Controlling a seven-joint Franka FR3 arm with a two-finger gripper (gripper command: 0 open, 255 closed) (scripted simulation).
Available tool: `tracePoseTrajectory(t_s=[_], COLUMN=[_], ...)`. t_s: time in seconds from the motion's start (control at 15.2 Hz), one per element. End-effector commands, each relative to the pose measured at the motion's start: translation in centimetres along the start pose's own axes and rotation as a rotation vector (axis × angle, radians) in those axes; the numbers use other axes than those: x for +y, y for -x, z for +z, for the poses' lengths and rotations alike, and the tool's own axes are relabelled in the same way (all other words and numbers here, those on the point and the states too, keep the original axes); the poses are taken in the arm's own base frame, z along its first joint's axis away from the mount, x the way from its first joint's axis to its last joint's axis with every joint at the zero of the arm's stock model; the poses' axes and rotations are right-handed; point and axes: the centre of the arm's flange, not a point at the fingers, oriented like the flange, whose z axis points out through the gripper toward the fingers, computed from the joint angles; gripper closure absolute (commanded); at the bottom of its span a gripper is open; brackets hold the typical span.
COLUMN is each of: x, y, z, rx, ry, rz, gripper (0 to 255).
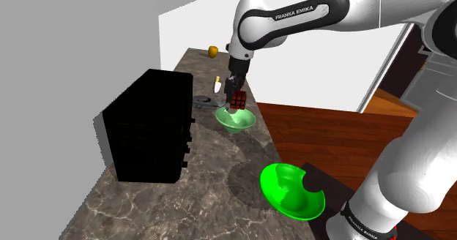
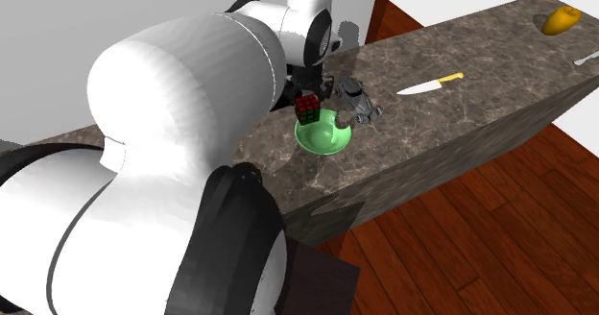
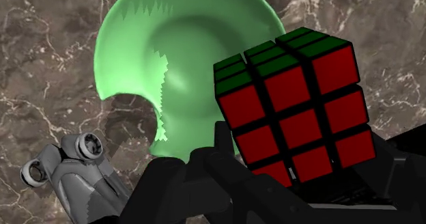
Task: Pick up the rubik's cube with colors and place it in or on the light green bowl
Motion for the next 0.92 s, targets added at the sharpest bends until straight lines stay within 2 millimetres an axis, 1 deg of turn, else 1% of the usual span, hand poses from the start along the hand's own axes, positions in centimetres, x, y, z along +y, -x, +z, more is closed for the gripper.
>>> tracePoseTrajectory(t_s=[0.0, 0.13, 0.86], x=[2.6, 5.2, 5.2], y=[-0.5, -1.1, -1.0], z=[-0.2, -0.4, 5.4], rx=[0.000, 0.000, 0.000], ry=[0.000, 0.000, 0.000], rz=[-0.001, -0.001, -0.001], gripper=[255, 255, 255])
